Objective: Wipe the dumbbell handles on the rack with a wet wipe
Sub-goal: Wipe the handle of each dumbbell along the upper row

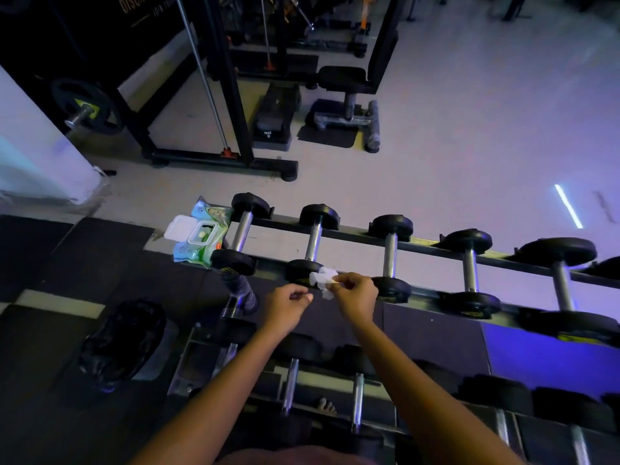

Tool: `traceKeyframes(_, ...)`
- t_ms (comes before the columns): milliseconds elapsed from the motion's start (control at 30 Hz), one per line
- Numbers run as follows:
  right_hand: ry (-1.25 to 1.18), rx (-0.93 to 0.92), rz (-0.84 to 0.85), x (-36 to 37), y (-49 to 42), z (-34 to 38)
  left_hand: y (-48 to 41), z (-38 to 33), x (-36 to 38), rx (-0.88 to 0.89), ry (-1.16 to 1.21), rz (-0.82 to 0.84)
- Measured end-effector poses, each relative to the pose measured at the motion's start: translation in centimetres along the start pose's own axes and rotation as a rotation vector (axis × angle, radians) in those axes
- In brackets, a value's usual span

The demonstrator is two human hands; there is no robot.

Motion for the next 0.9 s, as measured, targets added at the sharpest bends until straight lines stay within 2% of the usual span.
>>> traceKeyframes(300, -0.056, 0.065, -0.101, -1.8, 6.9, -1.3, 3.8, -0.6, -1.7, 0.085, -0.013, 0.085)
traceKeyframes(567, -0.085, 0.065, -0.182, -5.1, 8.4, -2.3, 5.9, -1.4, 1.3, 0.123, -0.073, 0.200)
traceKeyframes(700, -0.077, 0.049, -0.183, -7.5, 7.0, -3.5, 6.2, -3.0, 3.4, 0.138, -0.074, 0.161)
traceKeyframes(900, -0.066, 0.016, -0.134, -12.9, 3.5, -5.9, 6.1, -5.5, 8.5, 0.069, -0.031, 0.092)
Point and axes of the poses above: each hand's wrist, its own y-axis away from the middle knuckle, its own x-axis out of the palm, z = x × y, the point moved 4 cm from there along -y, towards the middle knuckle, and after that the axes turned 4 degrees about y, right-handed, at the moved point
